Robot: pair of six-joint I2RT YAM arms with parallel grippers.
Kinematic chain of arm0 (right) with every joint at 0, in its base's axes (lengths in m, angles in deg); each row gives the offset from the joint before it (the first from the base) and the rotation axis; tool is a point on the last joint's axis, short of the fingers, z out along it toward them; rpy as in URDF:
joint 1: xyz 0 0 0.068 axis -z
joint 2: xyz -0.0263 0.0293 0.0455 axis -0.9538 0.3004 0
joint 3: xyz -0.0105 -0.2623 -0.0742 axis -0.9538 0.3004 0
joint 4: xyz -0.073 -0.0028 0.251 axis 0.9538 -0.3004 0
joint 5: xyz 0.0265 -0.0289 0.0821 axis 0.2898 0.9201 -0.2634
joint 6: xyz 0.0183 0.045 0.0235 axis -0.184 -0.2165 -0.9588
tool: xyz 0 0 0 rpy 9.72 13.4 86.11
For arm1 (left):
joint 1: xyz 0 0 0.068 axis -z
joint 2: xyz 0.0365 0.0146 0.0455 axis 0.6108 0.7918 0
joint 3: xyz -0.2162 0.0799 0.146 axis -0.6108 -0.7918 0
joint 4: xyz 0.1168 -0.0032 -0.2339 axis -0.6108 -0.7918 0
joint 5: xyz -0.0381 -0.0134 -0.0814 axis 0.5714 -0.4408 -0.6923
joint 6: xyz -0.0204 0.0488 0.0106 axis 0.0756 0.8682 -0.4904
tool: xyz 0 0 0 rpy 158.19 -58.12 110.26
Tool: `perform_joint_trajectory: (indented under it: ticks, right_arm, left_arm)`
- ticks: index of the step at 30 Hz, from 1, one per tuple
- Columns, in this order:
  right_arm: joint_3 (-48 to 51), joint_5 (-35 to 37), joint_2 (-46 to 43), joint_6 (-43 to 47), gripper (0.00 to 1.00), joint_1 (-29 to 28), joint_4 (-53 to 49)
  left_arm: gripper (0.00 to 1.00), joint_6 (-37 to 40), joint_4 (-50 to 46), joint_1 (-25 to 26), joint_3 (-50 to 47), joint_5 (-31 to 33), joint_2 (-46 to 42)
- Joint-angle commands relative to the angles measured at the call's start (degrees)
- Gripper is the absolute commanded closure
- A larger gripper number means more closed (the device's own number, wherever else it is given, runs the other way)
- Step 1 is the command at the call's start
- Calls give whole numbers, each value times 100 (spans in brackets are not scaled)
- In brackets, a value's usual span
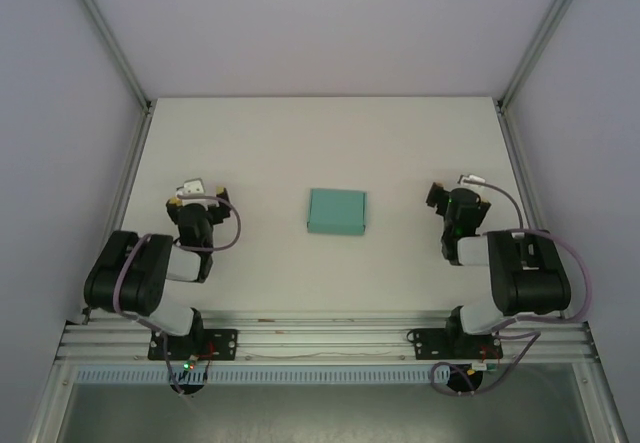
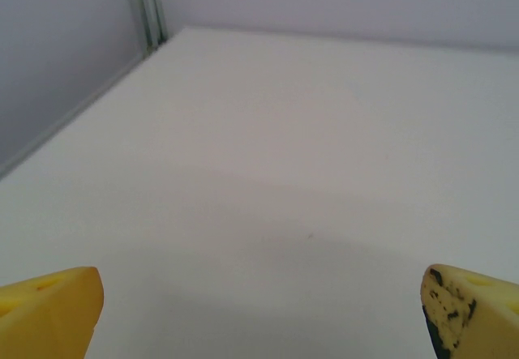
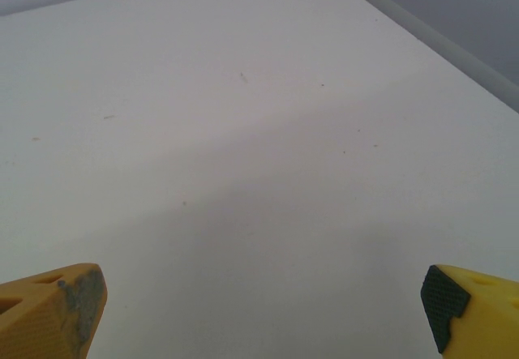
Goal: Assemble paper box
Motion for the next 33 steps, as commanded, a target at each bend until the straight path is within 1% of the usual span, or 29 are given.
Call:
perform_joint_trajectory:
  ticks: [1, 2, 3, 4, 6, 7, 8, 9, 10, 11, 13, 15, 17, 33]
  right_arm:
    - [-145, -199, -19, -160, 0, 63, 181]
    - [-219, -208, -90, -164, 0, 56, -96]
    - [-194, -203, -39, -160, 0, 61, 75]
    - [-149, -200, 3, -160, 0, 60, 227]
    - [-192, -204, -58, -158, 0, 60, 20]
    - [-197, -203, -74, -151, 0, 58, -5]
    - [-167, -224, -41, -142, 0, 60, 106]
    - [-164, -205, -46, -144, 0, 59, 112]
    - [-174, -198, -73, -142, 0, 57, 45]
    - [-170, -213, -74, -129, 0, 60, 54]
    - [-157, -217, -73, -142, 0, 60, 83]
    - [-161, -214, -74, -142, 0, 55, 80]
    - [-157, -213, -75, -143, 0, 61, 72]
    - [-170, -214, -65, -140, 0, 60, 72]
  left_arm:
    - [0, -76, -180, -134, 476, 127, -50]
    - [0, 2, 276, -133, 348, 53, 49]
    - [0, -104, 10, -155, 409, 113, -59]
    - [0, -160, -469, -152, 534, 105, -179]
    - [0, -89, -52, -156, 432, 119, -38]
    - [0, -89, -71, -155, 436, 111, -59]
    - [0, -131, -343, -156, 500, 99, -145]
    - [0, -139, -400, -156, 507, 102, -149]
    - [0, -97, -186, -156, 471, 109, -92]
    - [0, -104, -171, -156, 460, 120, -78]
    - [0, -134, -374, -156, 504, 101, -141]
    - [0, -104, -230, -156, 473, 111, -100]
    - [0, -125, -338, -156, 497, 102, -137]
    - [0, -115, -310, -156, 490, 103, -129]
